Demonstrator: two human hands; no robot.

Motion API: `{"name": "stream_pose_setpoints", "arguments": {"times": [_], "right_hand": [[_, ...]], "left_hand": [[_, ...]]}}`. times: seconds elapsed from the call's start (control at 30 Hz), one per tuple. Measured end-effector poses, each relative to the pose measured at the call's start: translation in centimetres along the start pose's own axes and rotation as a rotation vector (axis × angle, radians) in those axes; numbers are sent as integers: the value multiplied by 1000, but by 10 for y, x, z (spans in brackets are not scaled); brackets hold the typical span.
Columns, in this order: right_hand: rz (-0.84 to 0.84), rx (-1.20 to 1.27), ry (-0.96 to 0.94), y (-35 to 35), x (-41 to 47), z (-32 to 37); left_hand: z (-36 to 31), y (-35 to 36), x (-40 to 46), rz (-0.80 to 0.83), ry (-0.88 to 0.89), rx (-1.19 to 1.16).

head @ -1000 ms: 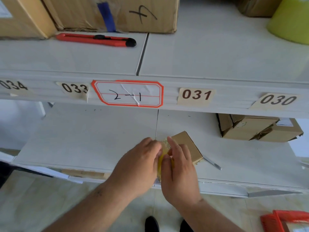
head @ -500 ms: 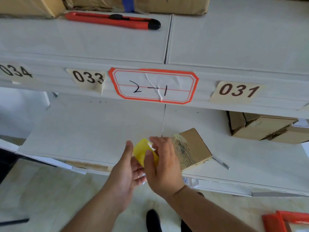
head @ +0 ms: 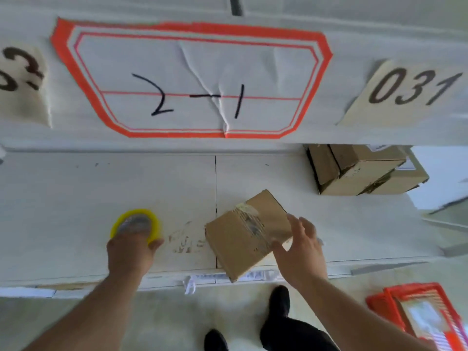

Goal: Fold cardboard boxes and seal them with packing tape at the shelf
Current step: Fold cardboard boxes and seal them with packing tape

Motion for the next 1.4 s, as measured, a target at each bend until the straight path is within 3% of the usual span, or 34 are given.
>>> {"name": "stream_pose_setpoints", "arguments": {"times": [0.07,0.13,0.2,0.23,0.3,0.37,0.53,0.67,0.87,1.0,1.13,1.27,1.33,1.4], "right_hand": [[44,-82,-3,2,7,-4],[51,-142,21,-2,10,-6],[-13,-242,-26,-12,10,2],[-38,-276,-105,-16,11,15],[-10,-269,-328,-16,17,53],[26,-303,-498,-8,29,84],[-25,-556,-766,16,51,120],[-78,-515,-895,22,41,101],[32,-624,-814,50,22,66],[-13,-542,-800,40,23,65],[-167,-190,-599,10,38,72],[88,222,-237,27,47,63],[91,170,-247,27,44,68],[27,-83,-367,23,38,77]], "left_hand": [[-6,-6,-3,-10,10,9],[-23,-28,-12,-175,46,-50],[-75,-52,-32,-312,210,-252],[-112,-57,-38,-248,299,-420],[-177,-38,-43,96,328,-629],[-218,-22,-47,220,387,-474],[-218,-7,-46,182,370,-218],[-228,-9,-47,82,403,-145],[-221,-6,-46,52,355,-249],[-222,-5,-44,87,373,-276],[-226,-7,-46,99,364,-258],[-235,-25,-46,-6,385,-250],[-243,-33,-47,-57,490,-266],[-242,-36,-48,-83,526,-241]]}}
Point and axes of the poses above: each hand's wrist, its own x-axis towards the middle knuckle, its own y-axis out of the palm, z = x × y, the point moved 9 cm from there along x, towards the middle knuckle, and after that the axes turned 2 degrees about -x, right-handed, at the moved point
